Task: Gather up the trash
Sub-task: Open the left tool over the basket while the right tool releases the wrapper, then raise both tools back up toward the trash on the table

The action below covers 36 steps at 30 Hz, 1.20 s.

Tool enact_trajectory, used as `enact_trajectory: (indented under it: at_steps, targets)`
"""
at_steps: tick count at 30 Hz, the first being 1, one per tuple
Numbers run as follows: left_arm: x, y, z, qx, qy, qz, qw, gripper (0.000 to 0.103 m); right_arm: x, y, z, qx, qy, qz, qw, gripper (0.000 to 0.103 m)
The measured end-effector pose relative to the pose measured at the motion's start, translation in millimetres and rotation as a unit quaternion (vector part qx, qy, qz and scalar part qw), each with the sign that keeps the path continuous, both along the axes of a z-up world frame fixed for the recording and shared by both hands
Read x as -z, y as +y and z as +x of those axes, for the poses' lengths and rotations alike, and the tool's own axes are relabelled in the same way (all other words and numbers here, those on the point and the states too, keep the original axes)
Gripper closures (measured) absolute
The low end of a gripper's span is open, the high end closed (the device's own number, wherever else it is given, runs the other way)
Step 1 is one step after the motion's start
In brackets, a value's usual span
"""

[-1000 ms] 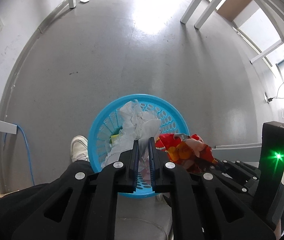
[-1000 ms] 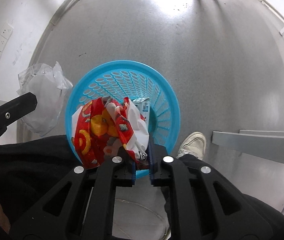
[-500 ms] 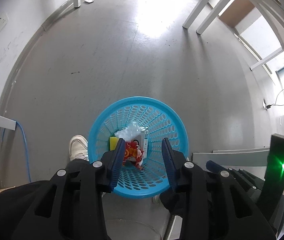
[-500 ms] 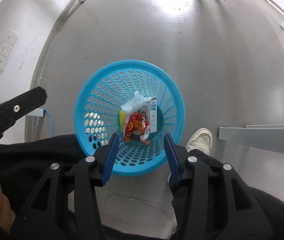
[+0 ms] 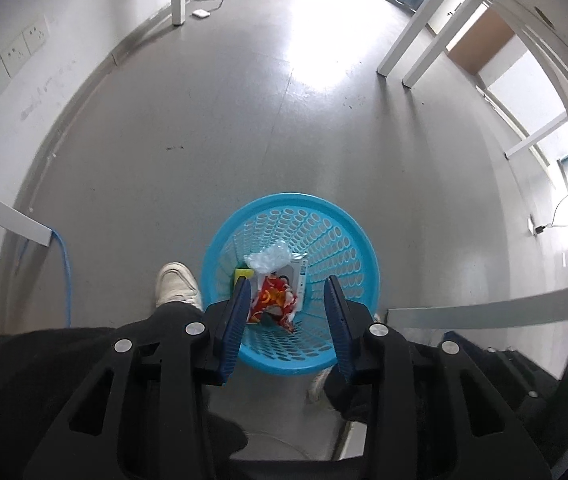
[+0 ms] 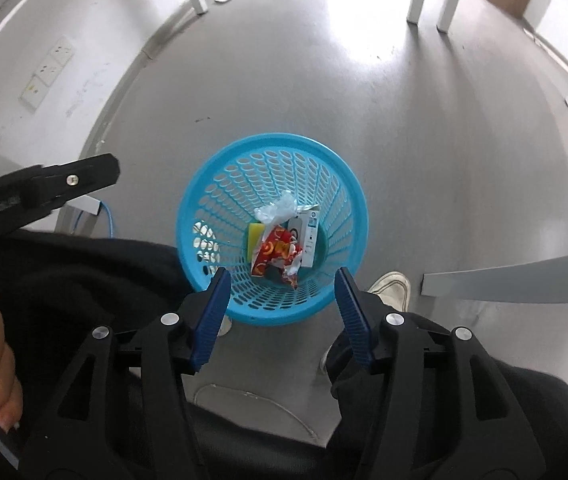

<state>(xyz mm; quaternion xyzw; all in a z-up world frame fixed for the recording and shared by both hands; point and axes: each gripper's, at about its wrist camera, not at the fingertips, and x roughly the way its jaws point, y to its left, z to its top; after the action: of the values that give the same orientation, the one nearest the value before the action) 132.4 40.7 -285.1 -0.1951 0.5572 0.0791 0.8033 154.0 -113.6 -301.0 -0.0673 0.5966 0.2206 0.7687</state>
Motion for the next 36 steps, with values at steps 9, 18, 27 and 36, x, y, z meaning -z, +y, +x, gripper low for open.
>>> enact_trajectory:
  at_steps: [9,18,27,36]
  targets:
    - [-28.3,-9.9,-30.7,0.005,-0.06,0.037,0.9975,0.054,-41.1,-21.7,-34.7,0.0,-0.021,0.045,0.999,0.037]
    - [-62.0,-5.2,-72.0,-0.022,-0.119,0.055,0.9911,0.051,-73.9,-32.6,-61.4,-0.008,-0.041,0.061,0.997,0.032]
    - [-112.8,-6.2,-119.8,-0.031,-0.216,0.068,0.9736,0.042,-131.5,-53.2,-97.6,-0.015,-0.117,0.083,0.99,0.024]
    - [-160.8,-40.1,-163.3,0.034,-0.331,0.15,0.9308,0.021,-188.9,-78.6,-122.0,0.002,-0.211,0.109,0.971,0.019]
